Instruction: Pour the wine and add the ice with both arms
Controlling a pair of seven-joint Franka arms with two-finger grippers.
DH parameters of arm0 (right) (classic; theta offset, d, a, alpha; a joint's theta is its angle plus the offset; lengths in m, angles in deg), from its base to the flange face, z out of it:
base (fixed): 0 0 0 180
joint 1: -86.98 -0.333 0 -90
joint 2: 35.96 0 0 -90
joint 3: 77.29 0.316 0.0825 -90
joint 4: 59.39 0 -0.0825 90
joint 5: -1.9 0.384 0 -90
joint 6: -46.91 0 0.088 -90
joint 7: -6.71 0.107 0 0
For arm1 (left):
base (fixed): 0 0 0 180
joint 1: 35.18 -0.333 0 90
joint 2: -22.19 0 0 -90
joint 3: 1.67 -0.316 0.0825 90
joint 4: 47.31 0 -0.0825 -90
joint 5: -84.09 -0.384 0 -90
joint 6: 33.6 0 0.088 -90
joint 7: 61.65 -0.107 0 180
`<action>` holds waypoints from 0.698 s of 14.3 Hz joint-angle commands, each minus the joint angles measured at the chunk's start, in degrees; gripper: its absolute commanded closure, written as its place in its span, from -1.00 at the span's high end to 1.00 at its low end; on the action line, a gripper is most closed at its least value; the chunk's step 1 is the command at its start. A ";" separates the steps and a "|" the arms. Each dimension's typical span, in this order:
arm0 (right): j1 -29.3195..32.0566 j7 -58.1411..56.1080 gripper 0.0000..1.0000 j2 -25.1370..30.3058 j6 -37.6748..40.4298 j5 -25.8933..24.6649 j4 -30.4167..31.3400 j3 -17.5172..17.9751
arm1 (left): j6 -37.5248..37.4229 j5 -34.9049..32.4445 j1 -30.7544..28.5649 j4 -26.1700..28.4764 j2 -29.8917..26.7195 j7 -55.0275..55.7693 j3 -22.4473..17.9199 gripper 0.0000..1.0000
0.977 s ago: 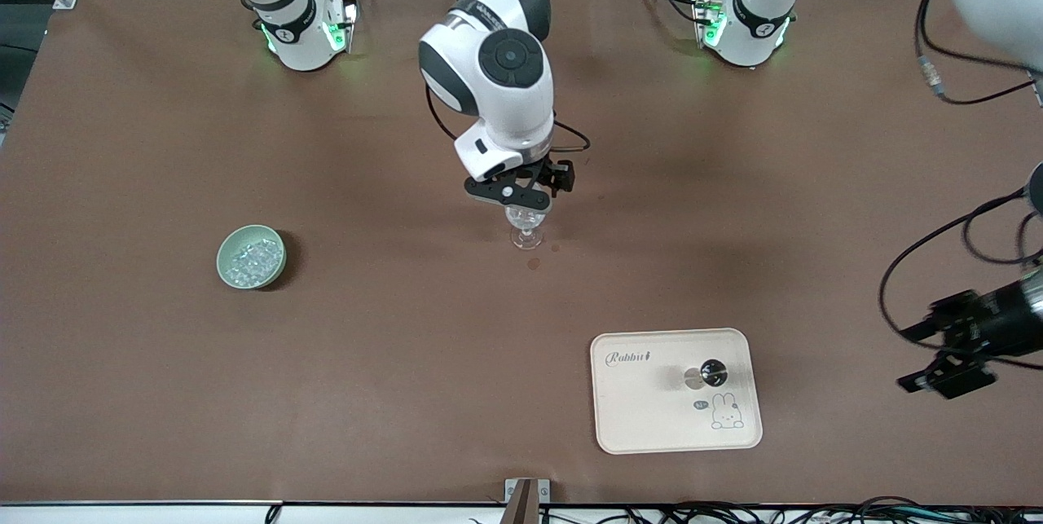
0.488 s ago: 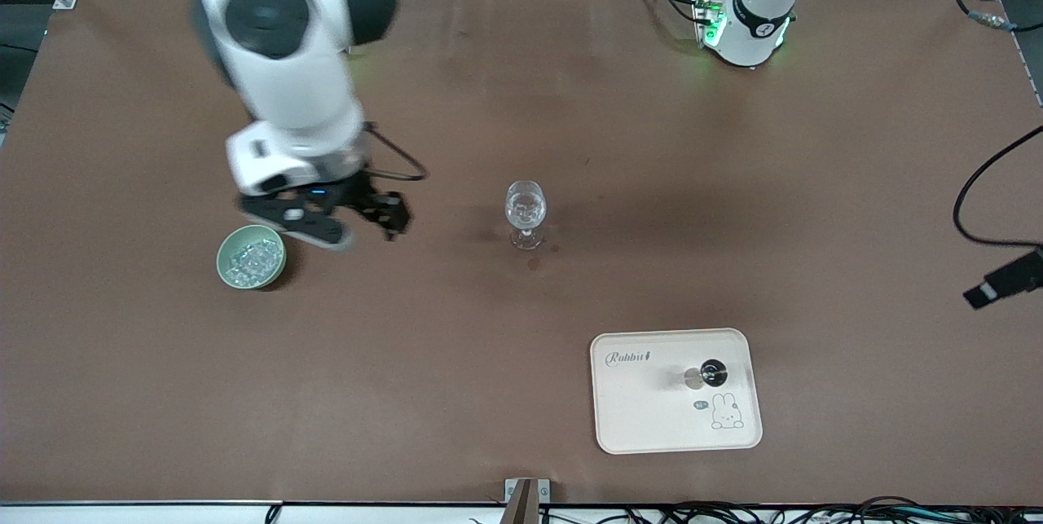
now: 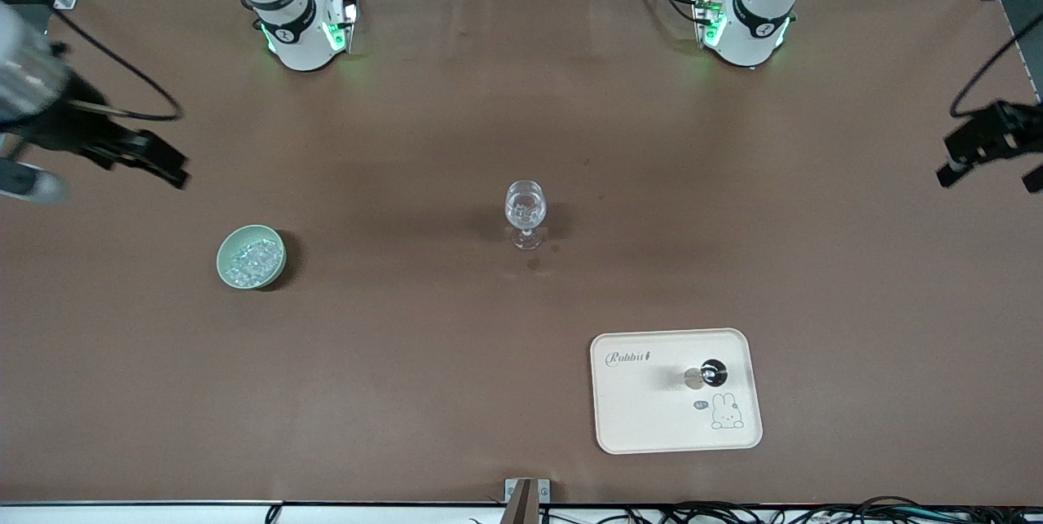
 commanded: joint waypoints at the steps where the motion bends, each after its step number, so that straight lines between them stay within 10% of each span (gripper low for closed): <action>1: 2.07 -6.44 1.00 3.62 0.35 1.57 3.51 -3.10 | 0.85 -1.06 -0.70 7.27 -5.39 1.34 1.92 1.00; 10: 2.77 -11.20 1.00 5.90 -5.54 2.80 10.19 -3.21 | -2.50 -3.88 -0.26 6.65 -4.95 5.48 5.45 1.00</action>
